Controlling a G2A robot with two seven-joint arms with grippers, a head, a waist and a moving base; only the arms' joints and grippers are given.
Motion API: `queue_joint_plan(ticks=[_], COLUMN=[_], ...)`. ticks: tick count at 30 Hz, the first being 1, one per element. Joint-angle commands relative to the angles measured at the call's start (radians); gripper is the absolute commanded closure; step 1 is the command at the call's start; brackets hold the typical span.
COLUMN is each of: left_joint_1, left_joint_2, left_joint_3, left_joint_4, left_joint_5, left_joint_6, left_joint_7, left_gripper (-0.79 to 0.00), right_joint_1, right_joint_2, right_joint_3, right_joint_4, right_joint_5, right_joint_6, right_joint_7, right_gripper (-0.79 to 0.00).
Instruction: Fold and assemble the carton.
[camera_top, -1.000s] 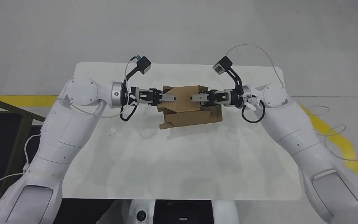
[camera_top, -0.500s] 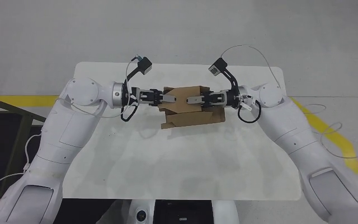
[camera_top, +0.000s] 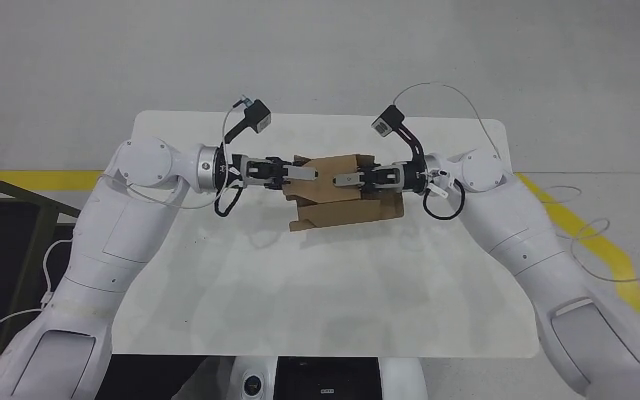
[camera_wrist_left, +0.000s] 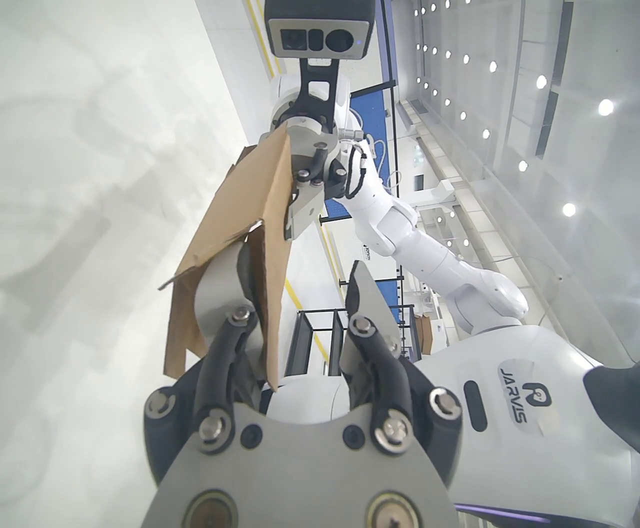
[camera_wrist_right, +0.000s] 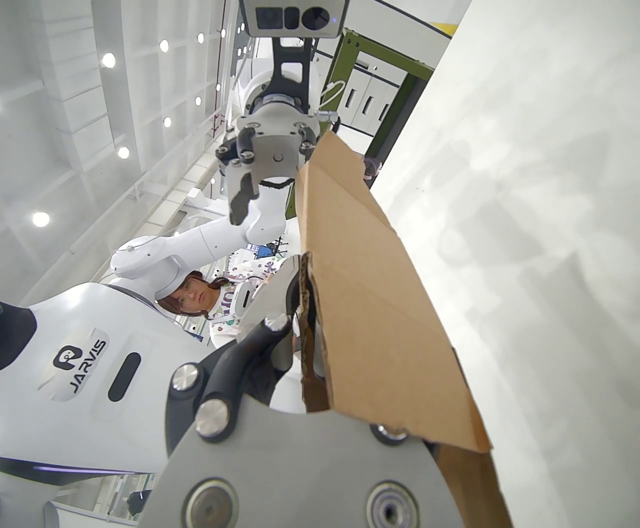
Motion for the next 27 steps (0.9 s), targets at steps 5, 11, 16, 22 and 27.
queue_joint_plan(ticks=[5,11,16,22,27], left_joint_1=[0.006,0.009,0.007,-0.005,-0.013], left_joint_2=[-0.001,-0.002,-0.003,-0.009,-0.014], left_joint_3=[-0.005,-0.023,-0.022,-0.003,0.014], left_joint_4=[-0.014,-0.037,-0.061,-0.059,-0.057], left_joint_5=[-0.052,-0.119,-0.133,-0.128,-0.116], left_joint_6=[0.014,0.029,0.043,0.047,0.046], left_joint_7=[-0.015,-0.021,-0.024,-0.008,-0.002], left_gripper=[-0.785,-0.785,-0.785,-0.785,-0.785], right_joint_1=[0.004,0.007,0.009,0.017,0.023], right_joint_2=[-0.006,-0.015,-0.028,-0.043,-0.05], right_joint_3=[-0.006,-0.016,-0.028,-0.038,-0.036], right_joint_4=[0.013,0.021,0.029,0.032,0.037], right_joint_5=[-0.02,-0.041,-0.04,-0.041,-0.044], right_joint_6=[-0.011,-0.022,-0.033,-0.035,-0.036], right_joint_7=[-0.011,-0.023,-0.033,-0.035,-0.036], right_gripper=[0.0,0.0,0.0,0.0,0.0])
